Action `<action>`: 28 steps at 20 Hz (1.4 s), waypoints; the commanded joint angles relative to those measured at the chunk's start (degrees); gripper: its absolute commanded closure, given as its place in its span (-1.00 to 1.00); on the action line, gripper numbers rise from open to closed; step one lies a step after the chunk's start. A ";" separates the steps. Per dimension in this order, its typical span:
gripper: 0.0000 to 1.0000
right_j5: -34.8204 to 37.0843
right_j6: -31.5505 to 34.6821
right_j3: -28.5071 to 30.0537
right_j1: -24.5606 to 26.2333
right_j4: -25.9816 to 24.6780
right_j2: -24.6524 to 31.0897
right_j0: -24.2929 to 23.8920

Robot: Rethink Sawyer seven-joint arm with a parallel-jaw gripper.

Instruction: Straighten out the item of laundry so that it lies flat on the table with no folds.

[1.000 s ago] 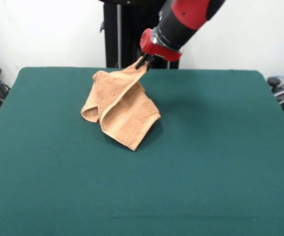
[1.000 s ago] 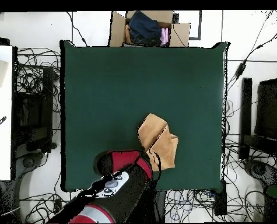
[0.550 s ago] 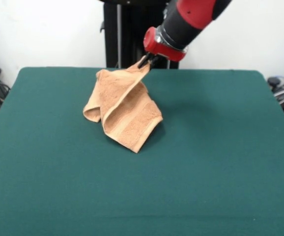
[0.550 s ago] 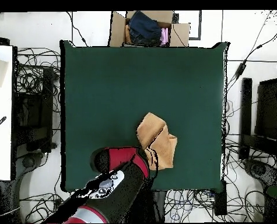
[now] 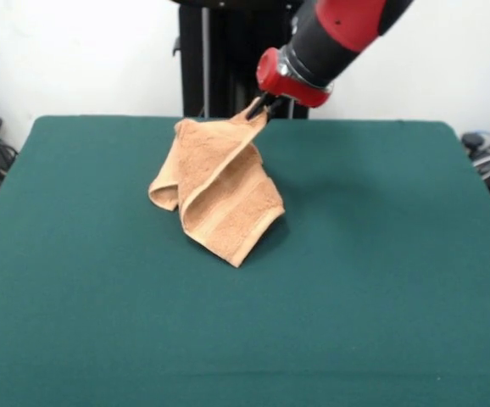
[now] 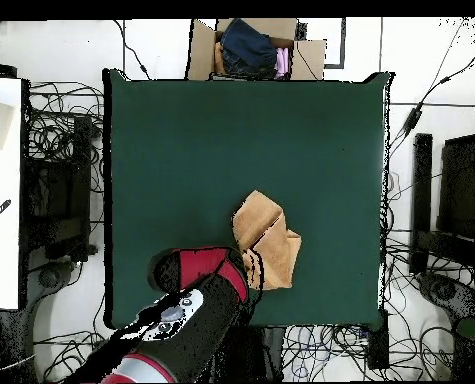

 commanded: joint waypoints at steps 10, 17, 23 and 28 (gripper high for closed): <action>1.00 13.21 13.91 -9.92 1.57 3.66 1.30 0.37; 1.00 17.59 13.99 -12.83 1.69 3.45 1.37 0.32; 1.00 19.72 14.12 -13.89 1.11 3.79 1.74 0.18; 1.00 19.46 8.00 -10.17 -4.62 5.21 5.21 -5.42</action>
